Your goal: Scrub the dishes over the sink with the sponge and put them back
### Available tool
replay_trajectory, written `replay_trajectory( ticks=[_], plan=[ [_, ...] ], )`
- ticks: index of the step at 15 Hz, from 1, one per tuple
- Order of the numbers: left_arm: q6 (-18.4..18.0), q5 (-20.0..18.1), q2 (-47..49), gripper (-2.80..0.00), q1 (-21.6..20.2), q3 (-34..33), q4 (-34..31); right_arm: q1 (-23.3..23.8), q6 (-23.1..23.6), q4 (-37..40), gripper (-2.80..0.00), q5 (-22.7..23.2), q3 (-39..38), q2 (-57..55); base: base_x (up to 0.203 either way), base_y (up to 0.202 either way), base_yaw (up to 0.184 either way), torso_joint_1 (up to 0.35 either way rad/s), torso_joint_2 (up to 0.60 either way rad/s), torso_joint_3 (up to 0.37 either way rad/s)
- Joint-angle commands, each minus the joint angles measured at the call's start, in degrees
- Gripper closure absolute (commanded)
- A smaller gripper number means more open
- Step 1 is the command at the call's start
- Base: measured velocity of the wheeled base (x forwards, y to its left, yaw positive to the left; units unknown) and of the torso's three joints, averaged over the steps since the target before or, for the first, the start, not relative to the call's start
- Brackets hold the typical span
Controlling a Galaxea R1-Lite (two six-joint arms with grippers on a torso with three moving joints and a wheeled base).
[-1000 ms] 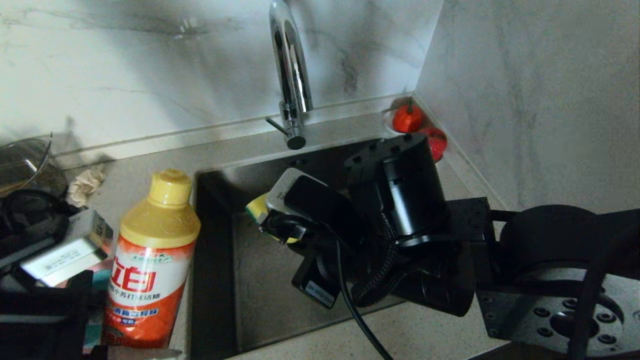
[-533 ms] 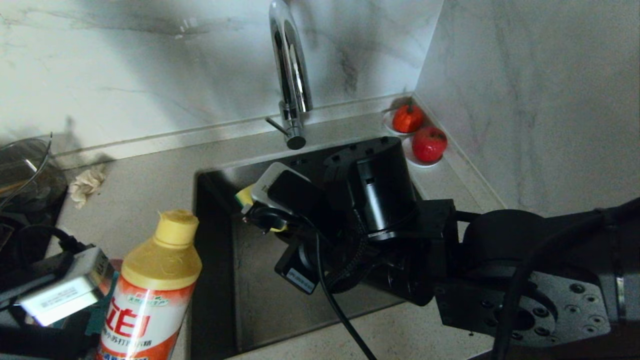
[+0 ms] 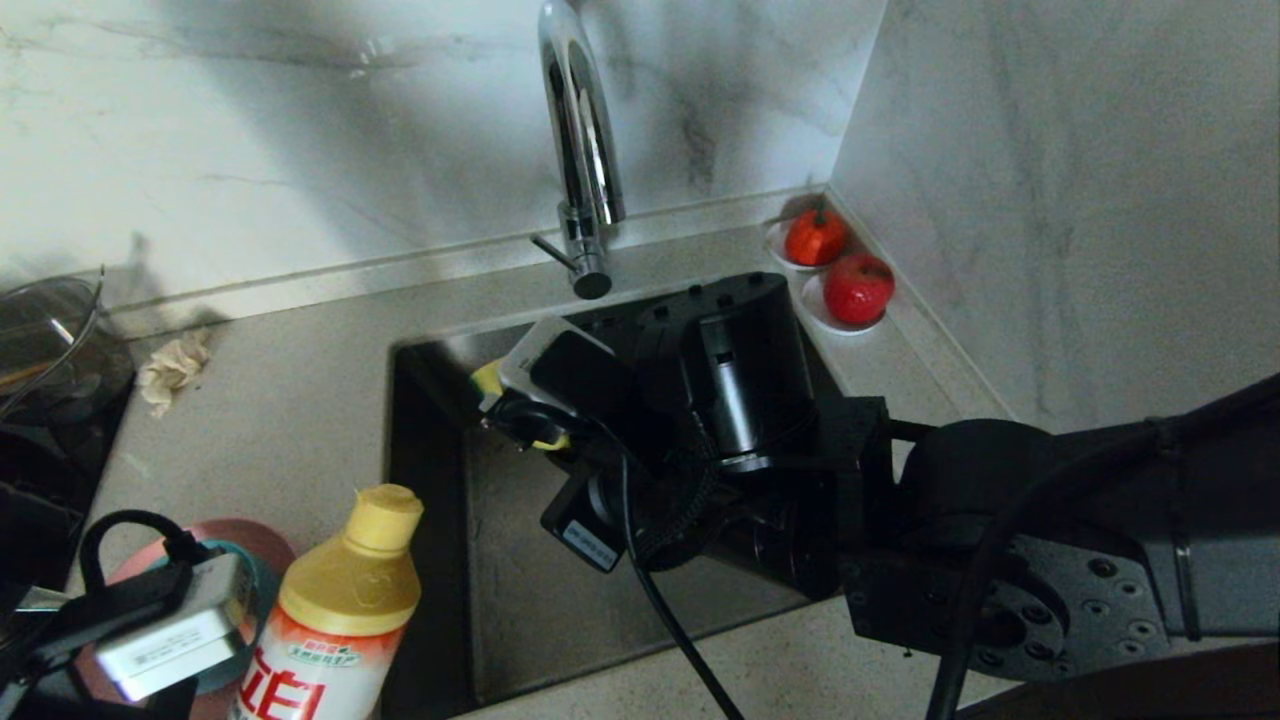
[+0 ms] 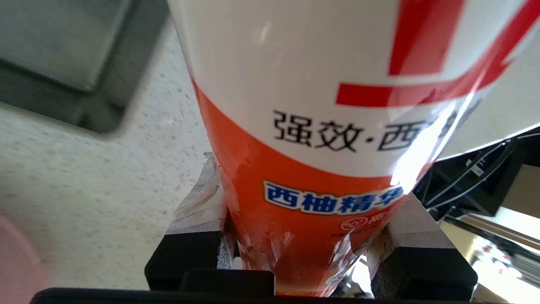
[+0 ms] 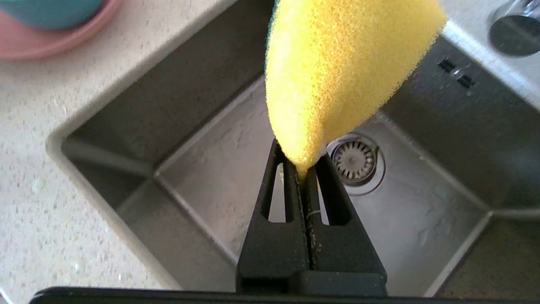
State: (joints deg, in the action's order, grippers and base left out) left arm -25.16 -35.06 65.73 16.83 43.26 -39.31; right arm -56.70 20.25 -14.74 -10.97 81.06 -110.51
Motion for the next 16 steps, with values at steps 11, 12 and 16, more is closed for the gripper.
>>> replay_trajectory(
  ticks=[11, 12, 16],
  plan=[
    [3.36, -0.1, 4.83, 0.0, 0.04, 0.6, 0.37, -0.52, 0.31, -0.55, 0.0, -1.6, 1.99, -2.38, 0.0, 0.0, 0.0, 0.0, 0.0, 0.0],
    [3.36, -0.03, 4.41, 0.0, 0.01, 0.76, 0.37, -0.52, 0.32, -0.55, 0.0, -1.6, 2.18, -2.66, 0.0, 0.0, 0.0, 0.0, 0.0, 0.0],
    [3.71, -0.1, 5.78, 0.0, 0.01, 1.34, -0.32, -0.52, 0.14, -0.55, 0.0, -2.23, 2.09, -2.34, 0.0, 0.0, 0.0, 0.0, 0.0, 0.0]
  ],
)
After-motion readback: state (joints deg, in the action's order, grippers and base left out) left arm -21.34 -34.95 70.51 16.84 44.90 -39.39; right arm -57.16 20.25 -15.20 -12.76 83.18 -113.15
